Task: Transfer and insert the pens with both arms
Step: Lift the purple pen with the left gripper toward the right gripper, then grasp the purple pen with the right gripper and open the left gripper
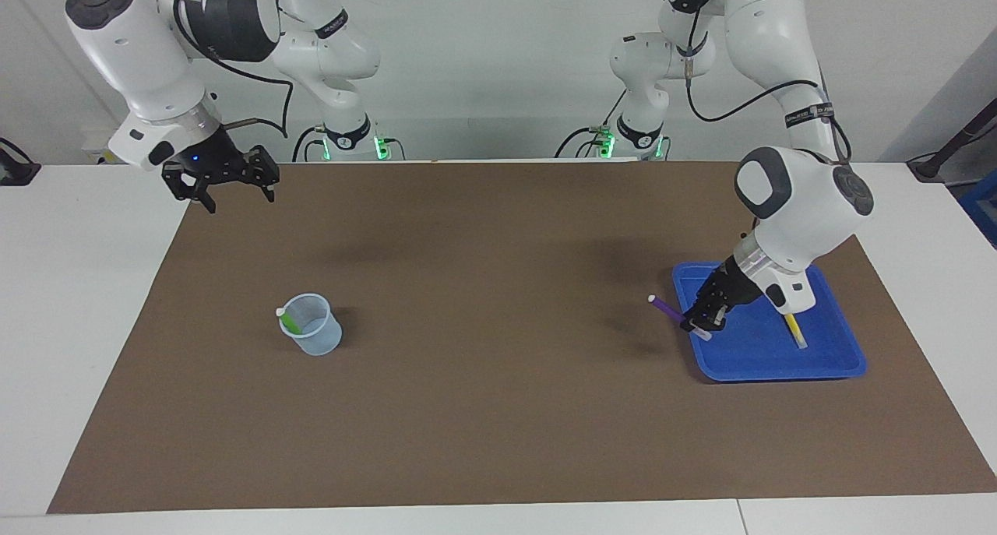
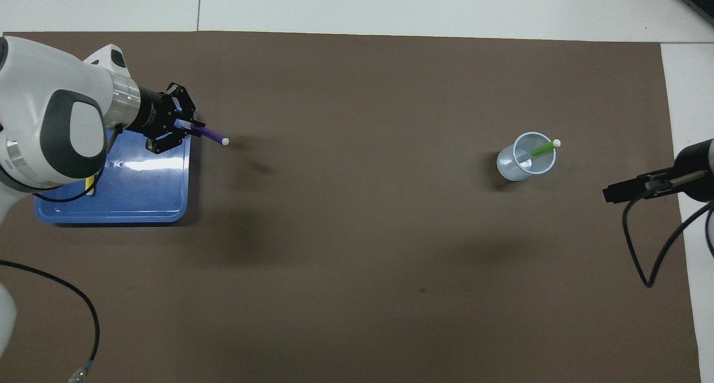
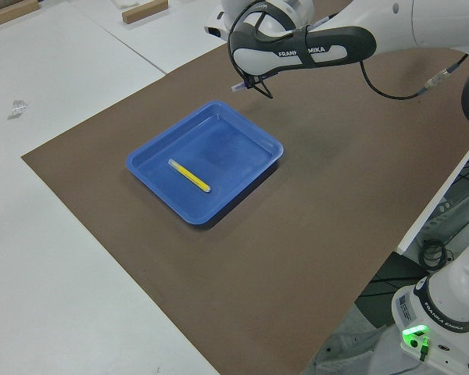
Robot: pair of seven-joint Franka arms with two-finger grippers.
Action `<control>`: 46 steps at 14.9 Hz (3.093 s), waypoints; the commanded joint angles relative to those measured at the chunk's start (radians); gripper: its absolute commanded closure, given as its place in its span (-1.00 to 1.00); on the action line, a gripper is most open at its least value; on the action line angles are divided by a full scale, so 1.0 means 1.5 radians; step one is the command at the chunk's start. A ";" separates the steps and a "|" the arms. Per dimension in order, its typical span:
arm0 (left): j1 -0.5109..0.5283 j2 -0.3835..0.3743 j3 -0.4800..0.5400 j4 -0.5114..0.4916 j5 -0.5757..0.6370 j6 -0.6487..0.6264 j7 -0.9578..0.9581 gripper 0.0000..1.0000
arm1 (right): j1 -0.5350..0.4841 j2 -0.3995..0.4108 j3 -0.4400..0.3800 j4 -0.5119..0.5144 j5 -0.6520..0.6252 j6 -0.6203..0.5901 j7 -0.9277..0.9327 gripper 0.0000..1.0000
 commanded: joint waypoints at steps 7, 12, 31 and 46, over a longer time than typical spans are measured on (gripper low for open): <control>-0.199 -0.048 0.012 -0.038 -0.012 0.072 -0.434 1.00 | 0.004 0.000 0.006 -0.030 0.265 0.058 0.011 -1.00; -0.275 -0.047 0.011 -0.053 -0.038 0.138 -0.556 1.00 | 0.063 0.035 0.006 -0.037 0.364 0.149 0.046 -1.00; -0.470 -0.017 0.012 -0.052 -0.095 0.487 -0.697 1.00 | 0.101 0.116 0.014 -0.003 0.450 0.206 -0.054 -0.77; -0.472 -0.008 0.013 -0.053 -0.095 0.545 -0.697 1.00 | 0.104 0.118 0.015 0.002 0.443 0.207 -0.047 0.23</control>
